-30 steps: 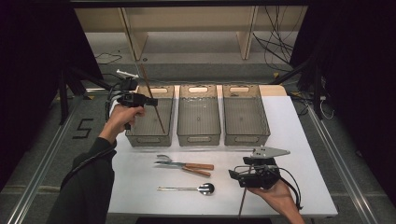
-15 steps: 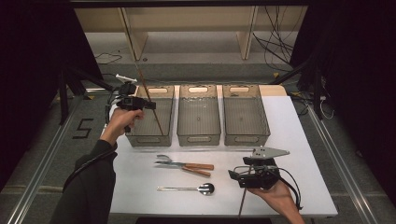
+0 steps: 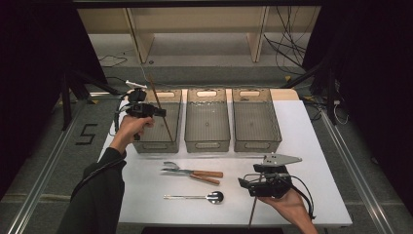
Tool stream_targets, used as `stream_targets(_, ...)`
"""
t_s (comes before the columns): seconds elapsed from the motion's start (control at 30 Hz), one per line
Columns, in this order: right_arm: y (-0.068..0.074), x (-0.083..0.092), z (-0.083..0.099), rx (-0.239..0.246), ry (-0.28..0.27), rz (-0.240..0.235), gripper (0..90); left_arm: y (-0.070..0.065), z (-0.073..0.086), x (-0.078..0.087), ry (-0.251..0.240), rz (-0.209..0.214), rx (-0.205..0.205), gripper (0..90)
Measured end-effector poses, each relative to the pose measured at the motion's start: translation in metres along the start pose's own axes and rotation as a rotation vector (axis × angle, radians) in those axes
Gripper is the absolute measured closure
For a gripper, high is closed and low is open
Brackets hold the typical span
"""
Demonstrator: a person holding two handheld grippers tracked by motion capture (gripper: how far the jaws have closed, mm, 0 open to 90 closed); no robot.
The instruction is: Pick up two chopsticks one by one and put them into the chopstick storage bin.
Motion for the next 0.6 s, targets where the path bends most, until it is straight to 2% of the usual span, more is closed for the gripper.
stream_targets(0.13,0.000,0.000,0.000,0.000,0.000,0.000,24.8,-0.002,0.003,-0.004,0.019,0.014,0.012,84.4)
stream_targets(0.3,0.000,0.000,0.000,0.003,-0.001,-0.001,24.9,-0.001,0.006,-0.007,0.047,0.007,0.008,84.2)
stream_targets(0.5,0.000,0.001,0.000,0.001,-0.001,0.000,25.0,-0.001,0.010,-0.009,0.053,0.018,0.022,83.9)
stream_targets(0.6,0.000,0.000,0.000,0.002,-0.001,0.000,25.0,-0.001,0.012,-0.010,0.065,0.014,0.014,83.8)
Point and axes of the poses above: each handheld gripper's, and its own axes: x roughly backward along the jaws, z roughly out of its underside, y roughly to its left, the point moved 2 cm from there along -x, roughly forward along the jaws, and after that the axes turned 13 degrees about -y, right-handed, at the moved point
